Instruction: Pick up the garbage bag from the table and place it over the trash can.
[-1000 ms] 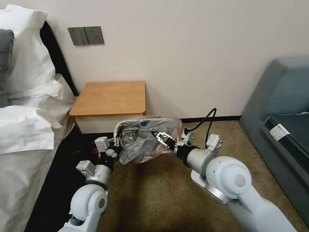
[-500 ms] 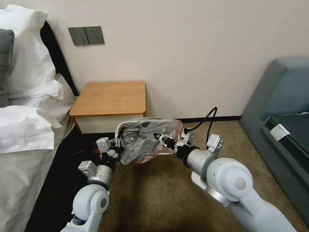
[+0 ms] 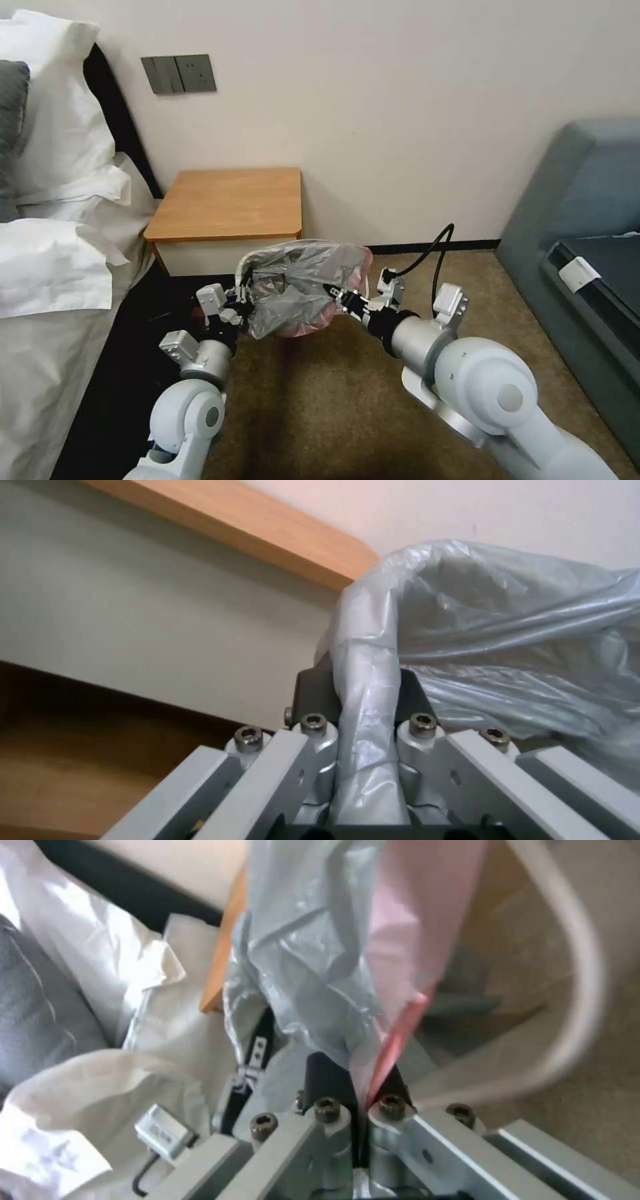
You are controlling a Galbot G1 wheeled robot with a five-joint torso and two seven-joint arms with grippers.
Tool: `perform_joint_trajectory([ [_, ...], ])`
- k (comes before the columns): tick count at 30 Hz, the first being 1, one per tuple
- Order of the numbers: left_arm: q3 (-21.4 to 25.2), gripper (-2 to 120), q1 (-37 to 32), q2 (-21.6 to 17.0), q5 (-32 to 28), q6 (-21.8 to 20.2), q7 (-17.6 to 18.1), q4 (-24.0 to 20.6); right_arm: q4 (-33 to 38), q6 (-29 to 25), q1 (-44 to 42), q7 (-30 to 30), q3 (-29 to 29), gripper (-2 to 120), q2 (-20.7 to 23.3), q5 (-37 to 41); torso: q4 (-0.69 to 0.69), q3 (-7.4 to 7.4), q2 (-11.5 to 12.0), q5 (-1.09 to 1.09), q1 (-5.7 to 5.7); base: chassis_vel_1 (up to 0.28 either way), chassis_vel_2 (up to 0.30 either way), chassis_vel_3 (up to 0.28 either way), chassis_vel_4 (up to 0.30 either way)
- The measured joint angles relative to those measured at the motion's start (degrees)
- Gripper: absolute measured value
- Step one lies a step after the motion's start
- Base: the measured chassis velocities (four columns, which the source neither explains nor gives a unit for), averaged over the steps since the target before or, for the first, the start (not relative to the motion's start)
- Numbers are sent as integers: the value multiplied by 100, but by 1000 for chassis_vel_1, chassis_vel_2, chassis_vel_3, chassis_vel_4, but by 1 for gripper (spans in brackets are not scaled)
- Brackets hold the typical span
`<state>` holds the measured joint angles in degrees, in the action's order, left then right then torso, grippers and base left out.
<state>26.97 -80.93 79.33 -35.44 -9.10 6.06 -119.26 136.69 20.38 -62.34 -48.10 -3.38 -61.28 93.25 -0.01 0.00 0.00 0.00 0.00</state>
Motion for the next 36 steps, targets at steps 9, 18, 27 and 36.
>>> perform_joint_trajectory([
  [9, 132, 6, 19, -6, -236, -57, 19, 56, 169, 283, -359, 92, -252, 0, 206, -7, 0, 0, 0, 0, 0, 0, 0, 0, 0],
  [18, 205, 6, 50, 20, -376, -95, 28, 100, 307, 524, -776, 367, -490, 0, 293, -187, 1, 0, 0, -1, 0, 0, 0, 0, 0],
  [27, 248, 6, 41, 31, -435, -117, 22, 94, 236, 612, -839, 452, -602, 0, 264, -346, 0, 0, 0, 0, 0, 0, 0, 0, 0],
  [36, 306, 6, -23, -2, -445, -116, -85, 38, 3, 640, -687, 723, -707, 0, 348, -878, 1, 0, 0, 0, 0, 0, 0, 0, 0],
])
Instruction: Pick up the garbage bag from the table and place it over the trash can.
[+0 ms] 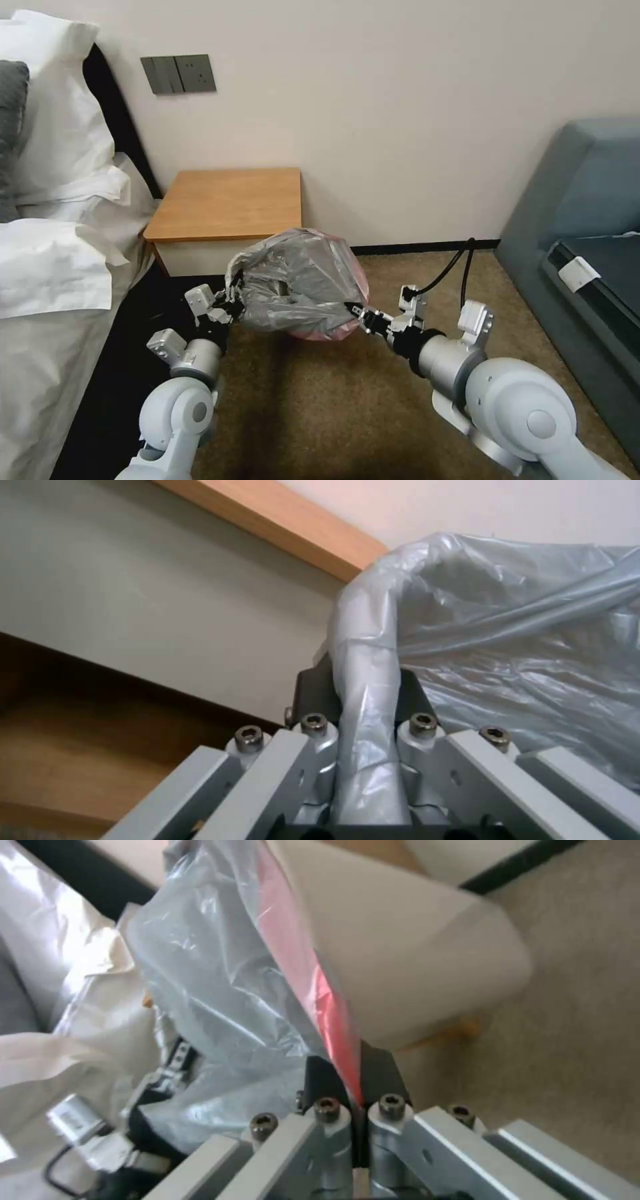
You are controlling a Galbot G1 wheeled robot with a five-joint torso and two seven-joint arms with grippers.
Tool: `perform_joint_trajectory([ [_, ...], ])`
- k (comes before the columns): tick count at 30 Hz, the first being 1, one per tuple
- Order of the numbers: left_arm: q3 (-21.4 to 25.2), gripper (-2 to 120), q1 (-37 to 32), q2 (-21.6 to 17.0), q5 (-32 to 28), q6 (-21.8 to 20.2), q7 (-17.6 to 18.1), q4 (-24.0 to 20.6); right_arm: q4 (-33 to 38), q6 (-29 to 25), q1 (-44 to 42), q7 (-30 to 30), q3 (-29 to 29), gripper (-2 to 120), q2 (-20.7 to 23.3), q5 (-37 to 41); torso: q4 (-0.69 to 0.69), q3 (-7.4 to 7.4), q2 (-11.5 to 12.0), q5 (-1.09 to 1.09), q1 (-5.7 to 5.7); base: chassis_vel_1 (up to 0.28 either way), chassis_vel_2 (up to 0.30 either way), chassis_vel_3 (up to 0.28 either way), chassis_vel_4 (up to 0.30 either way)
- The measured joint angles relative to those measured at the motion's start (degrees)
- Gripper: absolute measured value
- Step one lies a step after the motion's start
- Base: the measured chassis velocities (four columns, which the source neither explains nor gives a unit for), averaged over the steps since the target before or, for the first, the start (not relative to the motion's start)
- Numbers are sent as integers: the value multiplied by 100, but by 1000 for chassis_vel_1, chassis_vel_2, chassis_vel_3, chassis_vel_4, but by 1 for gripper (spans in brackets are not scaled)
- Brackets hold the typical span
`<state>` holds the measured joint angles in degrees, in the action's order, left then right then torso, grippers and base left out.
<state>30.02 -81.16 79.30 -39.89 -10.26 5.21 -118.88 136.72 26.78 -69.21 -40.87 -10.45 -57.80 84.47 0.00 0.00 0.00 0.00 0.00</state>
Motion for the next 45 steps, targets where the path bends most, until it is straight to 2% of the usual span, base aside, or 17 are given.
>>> perform_joint_trajectory([
  [8, 8, 6, 10, -21, -48, 2, -14, -15, -78, 26, -7, 253, 18, 0, 91, -405, 0, 0, 0, 0, 0, 0, 0, 0, 0],
  [11, 16, 6, 12, -48, -85, 2, -26, -22, -212, 39, -62, 591, 26, 0, 144, -1000, 0, 0, 0, 0, 0, 0, 0, 0, 0],
  [15, 19, 6, 28, -53, -101, 3, -32, -21, -307, 80, -117, 857, 32, 2, 178, -1428, 0, 0, 0, 0, 0, 0, 0, 0, 0],
  [19, 21, 6, 51, -55, -114, 3, -37, 3, -414, 83, -176, 1061, 54, 22, 178, -1824, 0, 0, 0, 0, 0, 0, 0, 0, 0],
  [20, 21, 6, 51, -55, -114, 3, -37, 3, -414, 83, -176, 1061, 54, 22, 178, -1824, 0, 0, 0, 0, 0, 0, 0, 0, 0],
  [22, 18, 6, 68, -56, -123, 3, -50, 24, -524, 63, -175, 1087, 62, 32, 173, -1973, 1, 0, 0, 0, 0, 0, 0, 0, 0],
  [23, 18, 6, 68, -56, -123, 3, -50, 24, -524, 63, -175, 1087, 62, 32, 173, -1973, 1, 0, 0, 0, 0, 0, 0, 0, 0],
  [26, 12, 6, 96, -50, -127, 6, -57, 76, -577, 2, -168, 1108, 68, 46, 172, -2160, 1, 0, 0, 0, 0, 0, 0, 0, 0],
  [27, 12, 6, 96, -50, -127, 6, -57, 76, -577, 2, -168, 1108, 68, 46, 172, -2160, 1, 0, 0, 0, 0, 0, 0, 0, 0],
  [31, 9, 6, 152, -51, -144, 8, -56, 138, -382, -3, -304, 1073, 26, 63, 265, -2189, 1, 0, 0, 0, 0, 0, 0, 0, 0],
  [32, 9, 6, 152, -51, -144, 8, -56, 138, -382, -3, -304, 1073, 26, 63, 265, -2189, 1, 0, 0, 0, 0, 0, 0, 0, 0],
  [35, -5, 6, 214, -49, -152, 8, -35, 191, -218, -43, -500, 1063, -34, 79, 341, -2273, 1, 0, 0, 0, 0, 0, 0, 0, 0],
  [36, -5, 6, 214, -49, -152, 8, -35, 191, -218, -43, -500, 1063, -34, 79, 341, -2273, 1, 0, 0, 0, 0, 0, 0, 0, 0],
  [39, -19, 6, 247, -34, -153, 8, -14, 241, -55, -147, -680, 1046, -101, 92, 364, -2311, 0, 0, 0, 0, 0, 0, 0, 0, 0],
  [42, -22, 6, 254, -21, -149, 8, -4, 266, 51, -258, -805, 1050, -139, 99, 369, -2316, 0, 0, 0, 0, 0, 0, 0, 0, 0],
  [45, -24, 6, 254, -6, -141, 5, 13, 280, 167, -513, -936, 1149, -188, 100, 341, -2321, -1, 0, 0, 1, 0, 0, 0, 0, 0],
])
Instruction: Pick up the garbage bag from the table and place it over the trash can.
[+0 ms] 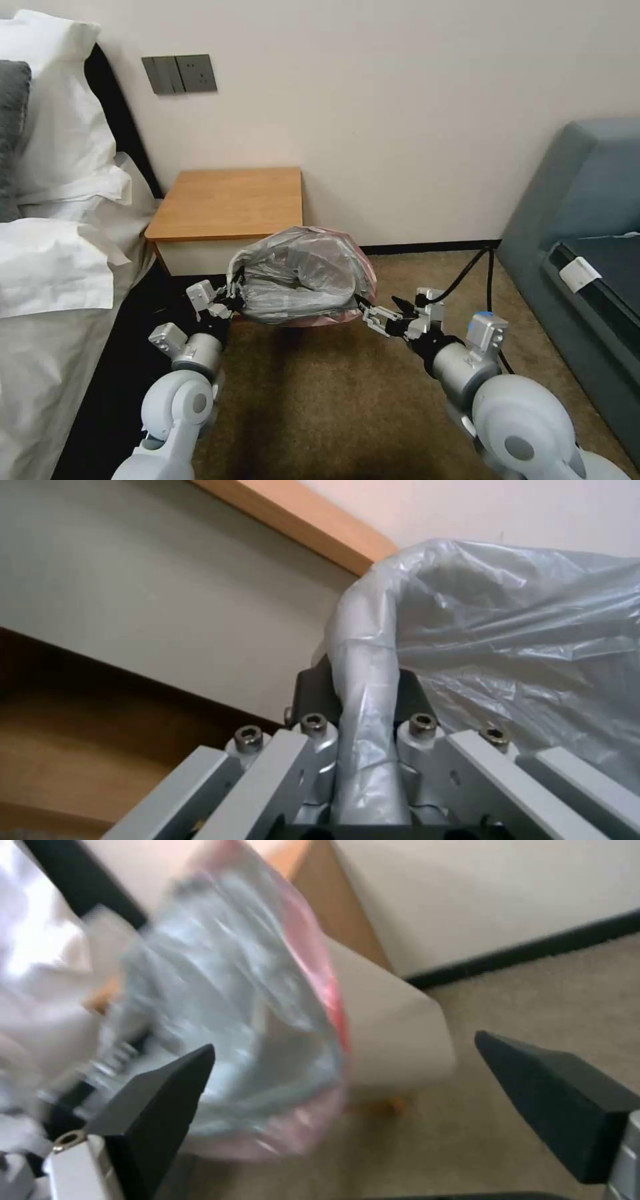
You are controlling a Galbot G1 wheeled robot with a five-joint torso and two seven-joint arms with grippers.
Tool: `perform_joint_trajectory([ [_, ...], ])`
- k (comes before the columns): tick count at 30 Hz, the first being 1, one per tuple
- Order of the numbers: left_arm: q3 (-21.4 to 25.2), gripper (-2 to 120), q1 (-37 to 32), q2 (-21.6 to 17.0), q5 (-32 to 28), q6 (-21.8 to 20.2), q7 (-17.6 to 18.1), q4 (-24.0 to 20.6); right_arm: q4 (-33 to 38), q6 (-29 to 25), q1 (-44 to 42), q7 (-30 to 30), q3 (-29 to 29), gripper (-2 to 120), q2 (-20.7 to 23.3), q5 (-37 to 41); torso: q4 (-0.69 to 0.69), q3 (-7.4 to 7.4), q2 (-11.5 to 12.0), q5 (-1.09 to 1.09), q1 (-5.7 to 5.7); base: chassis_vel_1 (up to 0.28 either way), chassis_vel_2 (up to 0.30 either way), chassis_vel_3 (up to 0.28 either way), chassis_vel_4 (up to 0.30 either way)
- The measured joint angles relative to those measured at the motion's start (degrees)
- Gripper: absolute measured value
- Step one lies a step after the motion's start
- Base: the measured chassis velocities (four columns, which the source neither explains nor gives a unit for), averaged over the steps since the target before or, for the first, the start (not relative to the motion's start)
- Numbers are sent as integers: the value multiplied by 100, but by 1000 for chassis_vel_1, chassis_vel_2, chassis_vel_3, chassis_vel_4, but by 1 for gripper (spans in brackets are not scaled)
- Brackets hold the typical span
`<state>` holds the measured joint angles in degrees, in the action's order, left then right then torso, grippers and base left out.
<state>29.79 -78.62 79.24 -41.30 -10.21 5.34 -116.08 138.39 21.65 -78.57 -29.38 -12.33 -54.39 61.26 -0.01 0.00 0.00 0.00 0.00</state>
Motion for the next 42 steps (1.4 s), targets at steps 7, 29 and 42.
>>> perform_joint_trajectory([
  [7, -20, 6, -70, 8, -77, -87, 73, -114, -297, -999, 282, 983, -140, 100, -654, 121, -1, 0, 0, 0, 0, 0, 0, 0, 0],
  [29, -23, 6, -143, 5, -716, -416, 317, -448, -1667, -1357, 608, 2817, -455, 100, -1784, 428, 0, 0, 0, 0, 0, 0, 0, 0, 0],
  [42, -12, 6, -118, 45, -870, -483, 355, -470, -1778, -1340, 674, 2931, -408, 83, -1833, 417, 1, 0, 0, 0, 0, 0, 0, 0, 0],
])
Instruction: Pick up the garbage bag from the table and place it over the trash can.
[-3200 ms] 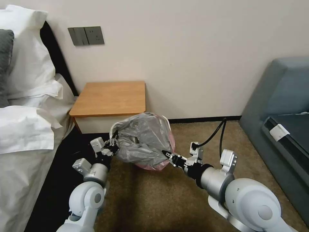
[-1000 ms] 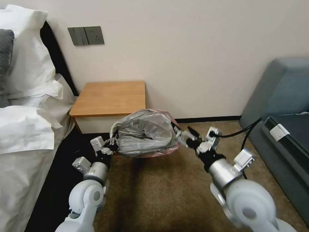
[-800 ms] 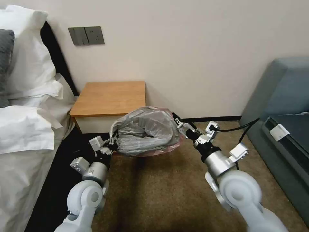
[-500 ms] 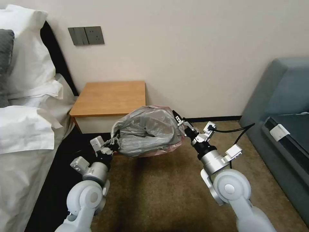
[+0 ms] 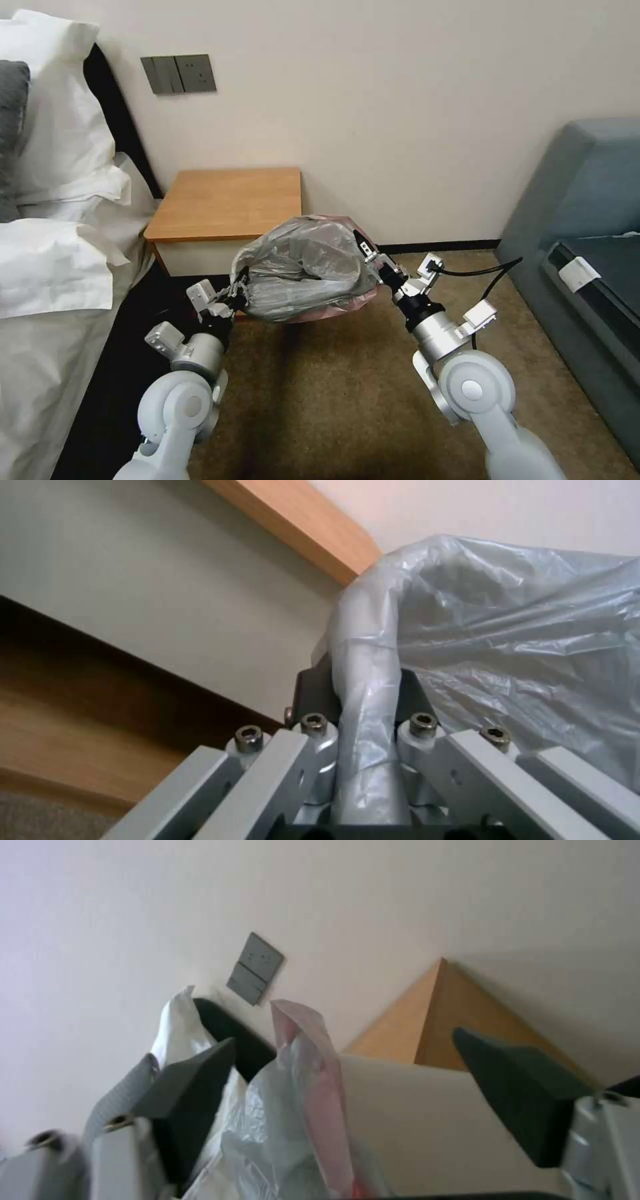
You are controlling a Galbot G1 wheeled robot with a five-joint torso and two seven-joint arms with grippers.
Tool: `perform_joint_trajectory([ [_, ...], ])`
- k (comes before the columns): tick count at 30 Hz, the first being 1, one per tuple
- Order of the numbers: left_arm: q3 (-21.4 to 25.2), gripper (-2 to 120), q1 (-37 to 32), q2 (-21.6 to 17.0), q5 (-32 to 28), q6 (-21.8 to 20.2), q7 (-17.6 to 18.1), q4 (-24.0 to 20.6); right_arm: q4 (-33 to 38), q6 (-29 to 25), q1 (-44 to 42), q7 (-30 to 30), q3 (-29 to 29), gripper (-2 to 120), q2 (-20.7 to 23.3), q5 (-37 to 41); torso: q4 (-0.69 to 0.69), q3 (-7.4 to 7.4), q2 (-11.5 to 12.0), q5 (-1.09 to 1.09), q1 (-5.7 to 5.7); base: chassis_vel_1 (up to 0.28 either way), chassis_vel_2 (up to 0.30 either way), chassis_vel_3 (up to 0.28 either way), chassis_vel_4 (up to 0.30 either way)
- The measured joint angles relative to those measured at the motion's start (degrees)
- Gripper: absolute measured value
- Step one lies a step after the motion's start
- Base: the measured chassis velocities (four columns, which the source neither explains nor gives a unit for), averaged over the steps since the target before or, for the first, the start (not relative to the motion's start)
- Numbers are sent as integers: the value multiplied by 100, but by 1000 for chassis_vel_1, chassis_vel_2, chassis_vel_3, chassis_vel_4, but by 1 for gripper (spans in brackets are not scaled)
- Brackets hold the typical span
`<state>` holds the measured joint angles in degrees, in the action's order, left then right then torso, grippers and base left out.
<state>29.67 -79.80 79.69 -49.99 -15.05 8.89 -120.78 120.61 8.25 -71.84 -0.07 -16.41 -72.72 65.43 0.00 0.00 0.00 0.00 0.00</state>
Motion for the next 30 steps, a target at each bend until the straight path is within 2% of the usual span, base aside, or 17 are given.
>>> perform_joint_trajectory([
  [1, -2, 6, 1, 4, -7, -4, 0, 0, -9, -3, 7, 17, 1, 78, -22, -1, 0, 0, 0, 0, 0, 0, 0, 0, 0],
  [2, -2, 6, 1, 4, -7, -4, 0, 0, -9, -3, 7, 17, 1, 78, -22, -1, 0, 0, 0, 0, 0, 0, 0, 0, 0],
  [6, -24, 6, 11, 17, -14, -12, 0, 1, -37, -24, 21, 75, -1, 60, -87, -25, 0, 0, 0, 0, 0, 0, 0, 0, 0],
  [7, -24, 6, 11, 17, -14, -12, 0, 1, -37, -24, 21, 75, -1, 60, -87, -25, 0, 0, 0, 0, 0, 0, 0, 0, 0],
  [9, -39, 6, 16, 36, -14, -12, -2, 10, -43, -30, 22, 80, -1, 49, -101, -48, 0, 0, 0, -1, 0, 0, 0, 0, 0],
  [12, -51, 6, 22, 52, -14, -12, -6, 18, -46, -36, 22, 85, -1, 43, -103, -64, 0, 0, 0, -1, 0, 0, 0, 0, 0],
  [15, -65, 6, 23, 77, -10, -12, -23, 26, -49, -44, 24, 91, -6, 28, -103, -77, 0, 0, 0, -1, 0, 0, 0, 0, 0],
  [16, -65, 6, 23, 77, -10, -12, -23, 26, -49, -44, 24, 91, -6, 28, -103, -77, 0, 0, 0, -1, 0, 0, 0, 0, 0],
  [19, -70, 6, 13, 90, -2, -12, -31, 39, -48, -56, 37, 91, -15, 14, -127, -77, 0, 0, 0, 0, 0, 0, 0, 0, 0],
  [21, -70, 6, 10, 91, -2, -12, -33, 39, -48, -58, 42, 91, -17, 13, -135, -77, 0, 0, 0, 0, 0, 0, 0, 0, 0],
  [22, -72, 6, 5, 91, -2, -12, -36, 39, -48, -63, 55, 91, -20, 3, -158, -78, 0, 0, 0, 0, 0, 0, 0, 0, 0],
  [23, -74, 6, 2, 91, -2, -12, -37, 39, -48, -64, 62, 91, -20, 0, -166, -77, 0, 0, 0, 0, 0, 0, 0, 0, 0],
  [30, -80, 6, 0, 97, -5, -12, -40, 29, -52, -64, 96, 83, -19, 0, -170, -82, 0, 0, 0, 0, 0, 0, 0, 0, 0],
])
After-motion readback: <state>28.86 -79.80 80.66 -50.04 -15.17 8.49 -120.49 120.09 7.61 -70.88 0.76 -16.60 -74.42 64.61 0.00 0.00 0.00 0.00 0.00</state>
